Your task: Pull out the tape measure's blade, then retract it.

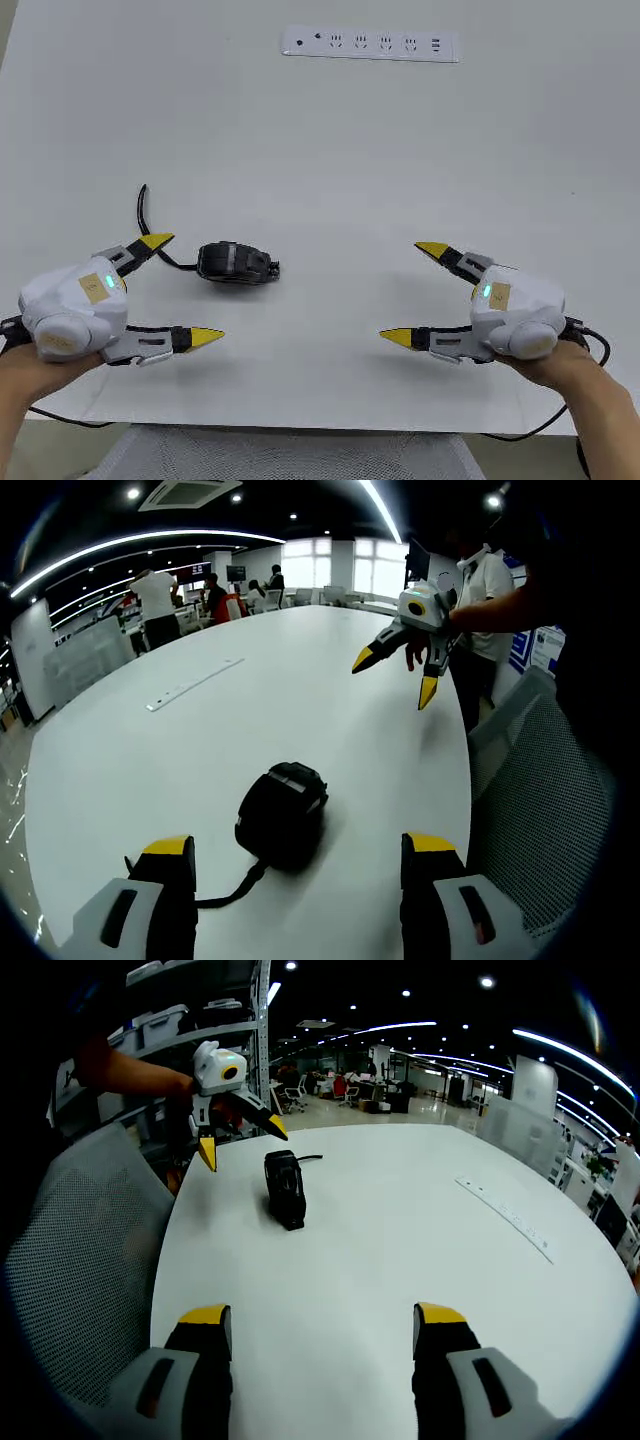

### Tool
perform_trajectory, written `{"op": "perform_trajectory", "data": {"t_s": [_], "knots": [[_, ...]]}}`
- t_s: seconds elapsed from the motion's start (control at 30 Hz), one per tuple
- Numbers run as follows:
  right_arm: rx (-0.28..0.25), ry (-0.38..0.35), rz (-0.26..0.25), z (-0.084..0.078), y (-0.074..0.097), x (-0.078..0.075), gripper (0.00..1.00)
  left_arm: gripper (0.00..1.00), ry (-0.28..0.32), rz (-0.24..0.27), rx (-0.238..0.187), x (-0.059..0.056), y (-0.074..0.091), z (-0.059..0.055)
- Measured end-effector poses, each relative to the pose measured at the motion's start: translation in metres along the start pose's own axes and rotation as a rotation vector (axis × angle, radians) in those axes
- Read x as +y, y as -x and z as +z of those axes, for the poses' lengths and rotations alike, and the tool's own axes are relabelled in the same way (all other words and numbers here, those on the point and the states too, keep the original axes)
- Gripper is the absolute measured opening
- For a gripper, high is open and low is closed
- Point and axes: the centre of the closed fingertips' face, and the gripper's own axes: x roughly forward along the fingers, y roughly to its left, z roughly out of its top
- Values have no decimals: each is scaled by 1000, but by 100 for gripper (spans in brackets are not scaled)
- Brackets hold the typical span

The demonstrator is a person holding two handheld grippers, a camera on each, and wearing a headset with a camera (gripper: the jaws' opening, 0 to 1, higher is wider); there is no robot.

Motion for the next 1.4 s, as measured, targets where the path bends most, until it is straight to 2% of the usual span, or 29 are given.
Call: {"op": "perform_trajectory", "data": {"t_s": [0.57, 1.03, 1.4], "knots": [[-1, 57, 68, 11, -25, 3, 65, 67, -58, -57, 68, 7, -12, 1], [4, 112, 120, 20, -51, 5, 57, 58, -137, -100, 148, 14, -26, -7], [3, 135, 163, 28, -74, 14, 52, 51, -190, -148, 208, 12, -38, -14]]}}
